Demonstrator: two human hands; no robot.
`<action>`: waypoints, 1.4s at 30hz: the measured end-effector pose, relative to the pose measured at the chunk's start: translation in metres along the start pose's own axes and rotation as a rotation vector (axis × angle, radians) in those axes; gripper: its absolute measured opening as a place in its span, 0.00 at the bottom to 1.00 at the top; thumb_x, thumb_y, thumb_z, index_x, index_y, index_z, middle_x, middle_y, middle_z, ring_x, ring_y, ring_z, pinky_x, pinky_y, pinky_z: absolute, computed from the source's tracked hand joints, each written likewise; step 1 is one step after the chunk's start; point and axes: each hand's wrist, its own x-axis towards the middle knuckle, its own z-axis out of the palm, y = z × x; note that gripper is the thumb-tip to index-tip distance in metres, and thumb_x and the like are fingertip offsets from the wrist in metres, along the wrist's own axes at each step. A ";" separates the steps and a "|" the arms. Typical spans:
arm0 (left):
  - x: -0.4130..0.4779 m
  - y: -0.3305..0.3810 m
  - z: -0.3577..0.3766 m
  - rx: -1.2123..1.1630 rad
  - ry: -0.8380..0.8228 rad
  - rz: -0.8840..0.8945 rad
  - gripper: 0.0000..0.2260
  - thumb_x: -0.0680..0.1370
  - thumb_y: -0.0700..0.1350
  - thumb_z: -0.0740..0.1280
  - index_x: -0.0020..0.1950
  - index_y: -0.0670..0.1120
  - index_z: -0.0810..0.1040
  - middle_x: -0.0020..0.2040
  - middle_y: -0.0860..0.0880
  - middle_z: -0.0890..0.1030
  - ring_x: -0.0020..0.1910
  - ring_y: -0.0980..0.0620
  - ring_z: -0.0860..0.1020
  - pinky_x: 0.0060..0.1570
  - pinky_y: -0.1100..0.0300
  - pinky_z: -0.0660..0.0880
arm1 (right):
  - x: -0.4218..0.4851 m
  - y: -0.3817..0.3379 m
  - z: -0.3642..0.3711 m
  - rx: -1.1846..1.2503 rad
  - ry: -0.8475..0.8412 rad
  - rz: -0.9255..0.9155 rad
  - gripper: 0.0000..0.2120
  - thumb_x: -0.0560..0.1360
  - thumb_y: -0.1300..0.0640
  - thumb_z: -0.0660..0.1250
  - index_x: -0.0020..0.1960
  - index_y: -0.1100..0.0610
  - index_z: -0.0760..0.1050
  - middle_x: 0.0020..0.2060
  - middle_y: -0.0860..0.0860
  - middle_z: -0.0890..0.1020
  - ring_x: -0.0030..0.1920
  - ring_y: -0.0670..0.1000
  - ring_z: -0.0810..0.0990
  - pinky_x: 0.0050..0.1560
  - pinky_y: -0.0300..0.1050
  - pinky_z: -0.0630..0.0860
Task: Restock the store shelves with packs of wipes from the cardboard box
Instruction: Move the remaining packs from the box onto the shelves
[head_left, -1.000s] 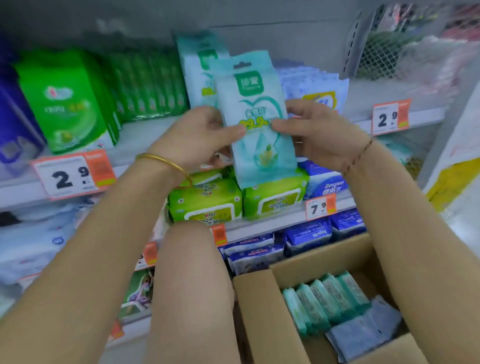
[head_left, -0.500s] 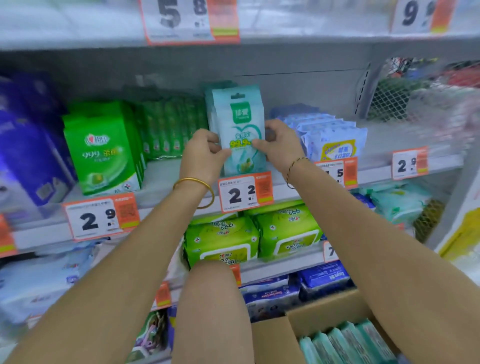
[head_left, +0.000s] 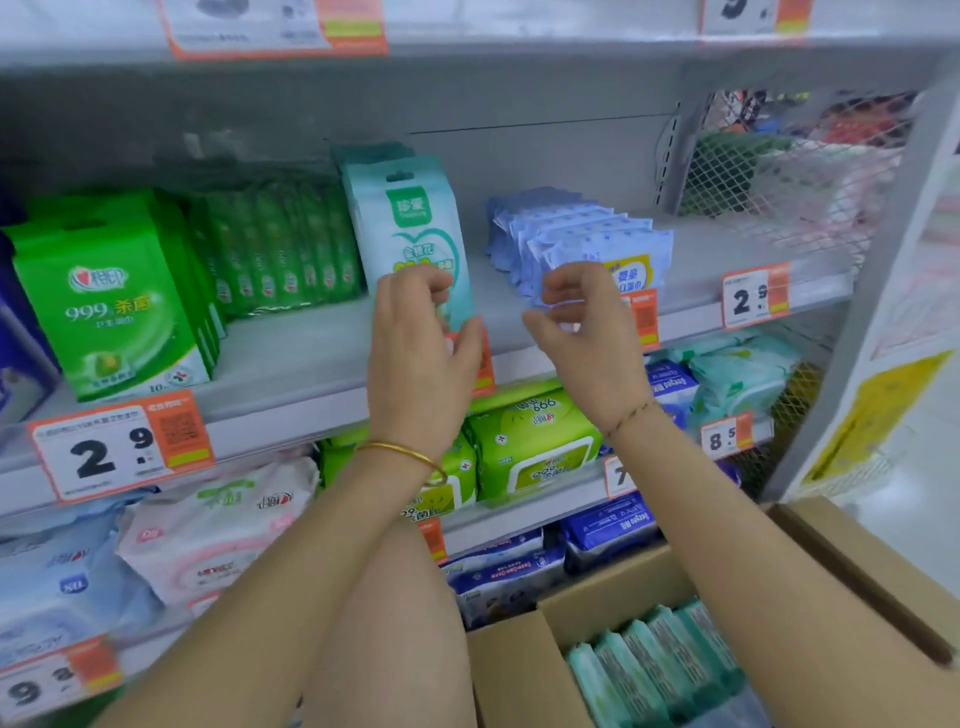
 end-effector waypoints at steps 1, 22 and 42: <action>-0.013 0.004 0.010 -0.041 -0.054 0.015 0.14 0.72 0.38 0.68 0.56 0.42 0.71 0.50 0.49 0.70 0.45 0.48 0.75 0.49 0.58 0.73 | -0.017 0.011 -0.012 -0.001 0.005 0.027 0.13 0.72 0.66 0.67 0.51 0.53 0.69 0.47 0.50 0.75 0.39 0.42 0.75 0.44 0.37 0.75; -0.209 -0.035 0.246 0.110 -1.383 -0.295 0.16 0.77 0.43 0.64 0.64 0.47 0.70 0.61 0.48 0.72 0.52 0.51 0.77 0.56 0.59 0.72 | -0.191 0.367 -0.150 -0.822 -0.665 1.205 0.13 0.77 0.62 0.57 0.59 0.59 0.73 0.57 0.57 0.77 0.54 0.55 0.76 0.56 0.48 0.73; -0.273 -0.035 0.258 0.115 -1.471 -0.490 0.15 0.76 0.43 0.65 0.63 0.48 0.70 0.60 0.50 0.72 0.46 0.54 0.78 0.56 0.57 0.75 | -0.229 0.444 -0.167 -0.963 -0.843 1.400 0.23 0.79 0.61 0.55 0.73 0.59 0.56 0.70 0.60 0.62 0.70 0.62 0.62 0.67 0.54 0.65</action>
